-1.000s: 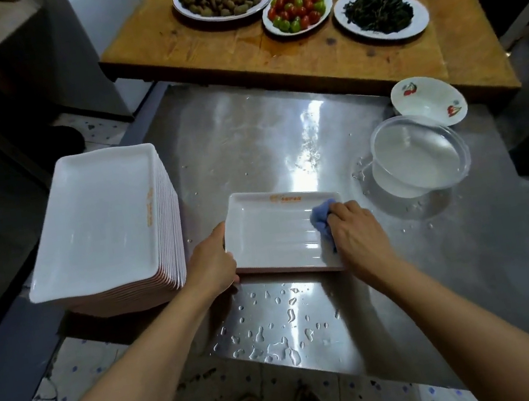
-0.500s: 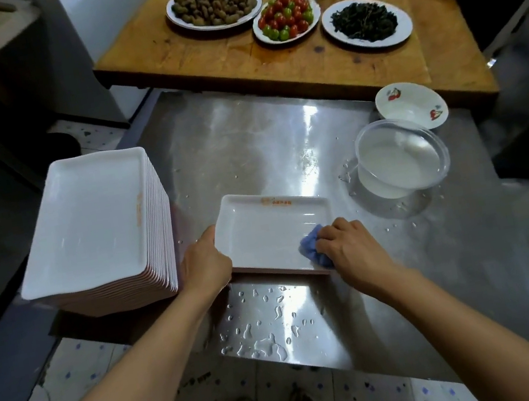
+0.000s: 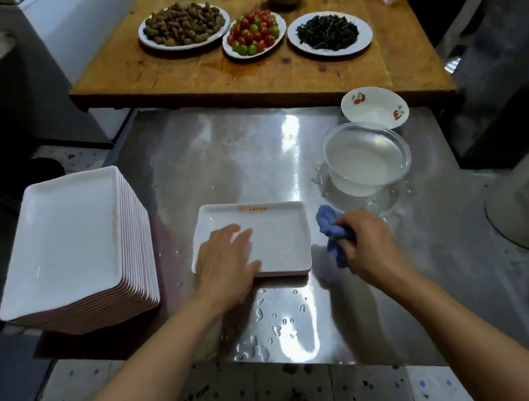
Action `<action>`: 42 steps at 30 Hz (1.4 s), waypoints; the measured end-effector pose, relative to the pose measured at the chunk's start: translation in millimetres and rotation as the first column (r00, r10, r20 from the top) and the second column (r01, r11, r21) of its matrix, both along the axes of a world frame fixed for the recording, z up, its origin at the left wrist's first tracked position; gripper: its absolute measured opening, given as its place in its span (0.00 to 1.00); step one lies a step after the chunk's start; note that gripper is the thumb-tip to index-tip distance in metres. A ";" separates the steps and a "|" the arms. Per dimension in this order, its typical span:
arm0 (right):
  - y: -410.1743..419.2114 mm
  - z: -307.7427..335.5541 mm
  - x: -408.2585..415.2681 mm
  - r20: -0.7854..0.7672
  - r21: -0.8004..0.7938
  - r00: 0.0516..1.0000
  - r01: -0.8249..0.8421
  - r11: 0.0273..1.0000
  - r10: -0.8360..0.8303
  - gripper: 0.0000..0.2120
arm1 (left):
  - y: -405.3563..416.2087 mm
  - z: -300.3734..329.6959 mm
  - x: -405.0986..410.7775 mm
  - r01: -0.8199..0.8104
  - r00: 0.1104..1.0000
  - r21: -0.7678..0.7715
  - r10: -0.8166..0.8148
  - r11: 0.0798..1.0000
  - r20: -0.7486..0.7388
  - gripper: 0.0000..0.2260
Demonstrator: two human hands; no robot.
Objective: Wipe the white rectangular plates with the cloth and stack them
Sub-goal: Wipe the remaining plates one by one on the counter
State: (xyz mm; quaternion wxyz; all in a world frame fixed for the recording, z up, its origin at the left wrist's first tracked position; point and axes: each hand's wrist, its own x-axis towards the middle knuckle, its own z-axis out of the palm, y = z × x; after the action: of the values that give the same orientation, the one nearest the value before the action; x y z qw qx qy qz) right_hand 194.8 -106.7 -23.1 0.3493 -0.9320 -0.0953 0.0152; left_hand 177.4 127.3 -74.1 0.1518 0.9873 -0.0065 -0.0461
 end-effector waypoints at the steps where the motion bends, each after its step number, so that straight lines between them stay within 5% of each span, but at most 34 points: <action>1: -0.6 -0.5 -0.4 -0.022 0.023 0.999 0.024 0.999 -0.024 0.09 | -6.9 -2.7 1.3 0.081 0.995 0.006 -0.080 0.997 -0.050 0.28; 6: -2.3 -9.0 -6.4 -0.074 0.128 0.993 0.096 0.987 -0.087 0.09 | -19.8 -22.4 -1.2 0.194 0.973 0.081 -0.181 0.978 -0.141 0.28; 18: -3.6 -5.6 -15.4 -0.163 0.177 0.958 0.263 0.948 -0.235 0.13 | -20.6 8.2 -19.0 0.279 0.919 0.049 -0.282 0.959 0.275 0.10; 21: 0.5 4.6 -15.6 -0.185 0.267 0.945 0.312 0.912 -0.269 0.11 | -23.3 32.4 -7.5 0.222 0.946 0.008 -0.217 0.975 0.240 0.16; 25: 7.0 27.4 -12.6 -0.160 0.361 0.946 0.321 0.875 -0.282 0.06 | -14.9 65.8 7.6 0.080 0.962 -0.175 -0.030 0.981 0.271 0.08; 29: 20.9 60.7 -8.3 -0.016 0.404 0.960 0.261 0.877 -0.278 0.06 | 4.7 105.5 7.5 0.013 0.956 -0.567 0.156 0.823 0.249 0.06; 33: 46.5 99.8 -7.1 0.177 0.450 0.965 0.096 0.888 -0.194 0.06 | 22.8 132.7 -5.2 -0.081 0.967 -0.866 0.251 0.493 0.052 0.05; 37: 84.0 134.7 -5.9 0.404 0.344 0.913 -0.097 0.934 -0.053 0.07 | 33.1 151.3 -21.3 -0.095 0.962 -0.953 0.273 0.288 -0.014 0.05; 42: 128.8 148.3 -4.1 0.486 0.077 0.824 -0.372 0.925 0.291 0.16 | 38.2 166.1 -34.8 -0.028 0.970 -0.982 0.243 0.185 0.019 0.04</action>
State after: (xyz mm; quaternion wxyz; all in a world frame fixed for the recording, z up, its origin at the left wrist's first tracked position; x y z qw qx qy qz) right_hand 190.6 22.1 125.2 0.3856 -0.8441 -0.3381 -0.1564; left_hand 142.7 165.5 92.0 0.7437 0.6640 0.0402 0.0663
